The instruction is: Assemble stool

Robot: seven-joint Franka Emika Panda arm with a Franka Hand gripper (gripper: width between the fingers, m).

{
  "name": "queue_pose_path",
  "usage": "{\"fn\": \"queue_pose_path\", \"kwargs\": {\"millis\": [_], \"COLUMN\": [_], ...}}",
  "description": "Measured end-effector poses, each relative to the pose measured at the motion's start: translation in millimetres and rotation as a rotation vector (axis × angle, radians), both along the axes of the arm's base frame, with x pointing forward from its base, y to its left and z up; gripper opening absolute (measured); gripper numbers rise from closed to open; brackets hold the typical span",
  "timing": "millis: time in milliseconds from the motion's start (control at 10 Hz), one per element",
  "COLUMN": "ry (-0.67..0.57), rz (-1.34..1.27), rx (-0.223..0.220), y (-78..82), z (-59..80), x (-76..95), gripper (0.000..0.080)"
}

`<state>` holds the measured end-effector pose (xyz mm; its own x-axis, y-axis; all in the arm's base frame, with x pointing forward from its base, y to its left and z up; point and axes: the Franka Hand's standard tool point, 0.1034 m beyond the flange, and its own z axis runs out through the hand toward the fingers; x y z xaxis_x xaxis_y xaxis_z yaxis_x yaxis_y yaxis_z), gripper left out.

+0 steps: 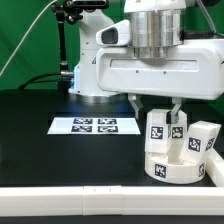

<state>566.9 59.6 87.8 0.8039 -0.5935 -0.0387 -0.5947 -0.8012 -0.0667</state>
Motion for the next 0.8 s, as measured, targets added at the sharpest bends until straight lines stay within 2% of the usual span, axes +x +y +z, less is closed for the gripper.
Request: {"fn": "queue_pose_path", "kwargs": {"millis": [100,500,800], "ry": [0.000,0.001,0.018], "rz": [0.000,-0.023,-0.259], "rx": [0.000,0.001,0.012], "y": [0.0,0.1,0.5], "z": [0.0,0.1,-0.3], "x": [0.1,0.1,-0.1], "gripper": [0.0338,0.0338,0.0340]}}
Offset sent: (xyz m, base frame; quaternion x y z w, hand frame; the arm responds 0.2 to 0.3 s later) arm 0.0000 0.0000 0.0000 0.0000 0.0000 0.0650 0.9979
